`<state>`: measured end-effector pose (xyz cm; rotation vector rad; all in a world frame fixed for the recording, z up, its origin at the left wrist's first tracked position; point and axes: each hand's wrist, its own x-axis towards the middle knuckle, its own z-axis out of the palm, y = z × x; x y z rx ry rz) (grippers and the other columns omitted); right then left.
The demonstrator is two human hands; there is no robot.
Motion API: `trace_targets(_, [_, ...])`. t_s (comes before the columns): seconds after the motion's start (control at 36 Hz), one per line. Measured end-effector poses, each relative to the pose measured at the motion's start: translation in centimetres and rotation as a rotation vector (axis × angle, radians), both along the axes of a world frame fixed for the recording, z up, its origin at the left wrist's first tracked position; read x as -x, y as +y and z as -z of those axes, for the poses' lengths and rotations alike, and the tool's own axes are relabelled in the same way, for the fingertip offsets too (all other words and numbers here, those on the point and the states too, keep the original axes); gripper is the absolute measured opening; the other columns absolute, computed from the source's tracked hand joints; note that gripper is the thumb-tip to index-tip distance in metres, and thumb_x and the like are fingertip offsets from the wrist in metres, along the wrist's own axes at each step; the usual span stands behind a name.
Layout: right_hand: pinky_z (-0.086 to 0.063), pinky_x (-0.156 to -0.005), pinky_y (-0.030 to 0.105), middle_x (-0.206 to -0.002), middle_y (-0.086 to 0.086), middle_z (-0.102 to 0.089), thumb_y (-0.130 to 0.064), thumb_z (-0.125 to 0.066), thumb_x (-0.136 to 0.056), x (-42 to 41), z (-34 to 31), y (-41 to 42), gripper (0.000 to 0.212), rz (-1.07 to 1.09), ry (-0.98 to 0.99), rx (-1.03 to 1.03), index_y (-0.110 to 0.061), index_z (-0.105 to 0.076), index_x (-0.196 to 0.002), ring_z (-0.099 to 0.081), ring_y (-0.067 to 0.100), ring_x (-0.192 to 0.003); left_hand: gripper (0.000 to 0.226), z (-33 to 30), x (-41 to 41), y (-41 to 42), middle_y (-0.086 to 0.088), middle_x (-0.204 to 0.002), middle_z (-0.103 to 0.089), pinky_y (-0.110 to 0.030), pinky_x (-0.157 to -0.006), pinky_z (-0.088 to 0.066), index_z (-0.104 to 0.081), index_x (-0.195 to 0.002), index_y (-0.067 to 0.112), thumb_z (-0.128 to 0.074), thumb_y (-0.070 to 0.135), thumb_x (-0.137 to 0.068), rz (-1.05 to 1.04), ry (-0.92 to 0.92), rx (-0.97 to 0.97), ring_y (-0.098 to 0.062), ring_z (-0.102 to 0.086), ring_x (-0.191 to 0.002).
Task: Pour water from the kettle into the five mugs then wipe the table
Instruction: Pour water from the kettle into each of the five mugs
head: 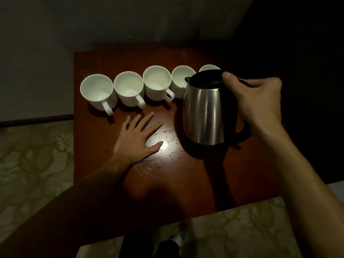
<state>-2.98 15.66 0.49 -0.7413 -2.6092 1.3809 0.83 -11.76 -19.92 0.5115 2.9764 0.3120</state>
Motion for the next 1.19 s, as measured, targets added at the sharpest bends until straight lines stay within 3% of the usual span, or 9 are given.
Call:
trace_targets(0.36, [-0.068,-0.086,0.043,-0.101,-0.005,-0.083,-0.089,-0.068,-0.057,0.11,0.03,0.13,0.082,-0.022,0.007,-0.007,-0.026,-0.085,-0.107,-0.08,0.01,-0.092,0.071,-0.02,0.03,-0.02,0.006,-0.171,-0.018,-0.053,-0.125,-0.007,-0.024,-0.157,0.052,-0.033,0.079,-0.092,0.003,0.002,-0.005,-0.027,-0.02,-0.155])
trace_targets(0.5, [-0.067,-0.087,0.046,-0.093,-0.007,-0.081,-0.078,-0.078,-0.07,0.1,-0.19,0.03,0.047,-0.02,-0.016,-0.021,-0.034,-0.079,-0.085,-0.079,0.01,-0.09,0.07,0.09,0.0,-0.02,0.007,-0.171,-0.017,-0.052,-0.126,-0.008,-0.024,-0.157,0.053,-0.032,0.08,-0.092,-0.001,0.008,0.001,-0.026,-0.019,-0.155])
trace_targets(0.58, [-0.068,-0.085,0.047,-0.091,-0.007,-0.082,-0.083,-0.073,-0.064,0.02,-0.29,-0.03,0.052,-0.02,-0.011,-0.023,-0.036,-0.079,-0.083,-0.08,0.01,-0.089,0.07,0.16,-0.02,-0.02,0.007,-0.171,-0.017,-0.052,-0.126,-0.007,-0.024,-0.157,0.053,-0.033,0.079,-0.093,-0.002,0.01,0.005,-0.025,-0.018,-0.155])
trace_targets(0.78, [-0.068,-0.081,0.048,-0.088,-0.008,-0.082,-0.073,-0.078,-0.079,-0.08,-0.4,-0.06,0.039,-0.044,-0.008,-0.045,-0.035,-0.08,-0.087,-0.08,0.009,-0.084,0.07,0.1,0.0,0.03,0.007,-0.171,-0.018,-0.053,-0.126,-0.009,-0.025,-0.157,0.052,-0.032,0.079,-0.093,-0.005,0.008,0.011,-0.025,-0.018,-0.155])
trace_targets(0.94, [-0.068,-0.083,0.047,-0.089,-0.008,-0.082,-0.081,-0.073,-0.068,-0.09,-0.45,-0.14,0.051,-0.037,-0.006,-0.018,-0.034,-0.081,-0.087,-0.08,0.009,-0.086,0.071,0.02,0.0,0.01,0.007,-0.171,-0.016,-0.053,-0.125,-0.007,-0.023,-0.157,0.053,-0.031,0.08,-0.092,-0.003,0.001,0.014,-0.026,-0.017,-0.155])
trace_targets(1.03, [-0.068,-0.084,0.047,-0.089,-0.008,-0.081,-0.073,-0.079,-0.078,-0.06,-0.35,-0.07,0.038,-0.039,-0.004,-0.021,-0.036,-0.079,-0.085,-0.08,0.009,-0.086,0.072,0.02,0.05,0.01,0.006,-0.171,-0.015,-0.053,-0.125,-0.006,-0.021,-0.158,0.053,-0.03,0.081,-0.092,0.002,-0.005,0.019,-0.026,-0.016,-0.156])
trace_targets(1.19, [-0.068,-0.084,0.045,-0.09,-0.008,-0.081,-0.078,-0.076,-0.072,-0.06,-0.41,-0.22,0.048,-0.023,-0.009,-0.017,-0.034,-0.081,-0.09,-0.08,0.009,-0.086,0.071,-0.07,0.01,-0.02,0.007,-0.171,-0.017,-0.053,-0.125,-0.007,-0.024,-0.157,0.052,-0.031,0.08,-0.092,-0.006,-0.003,-0.003,-0.026,-0.018,-0.155])
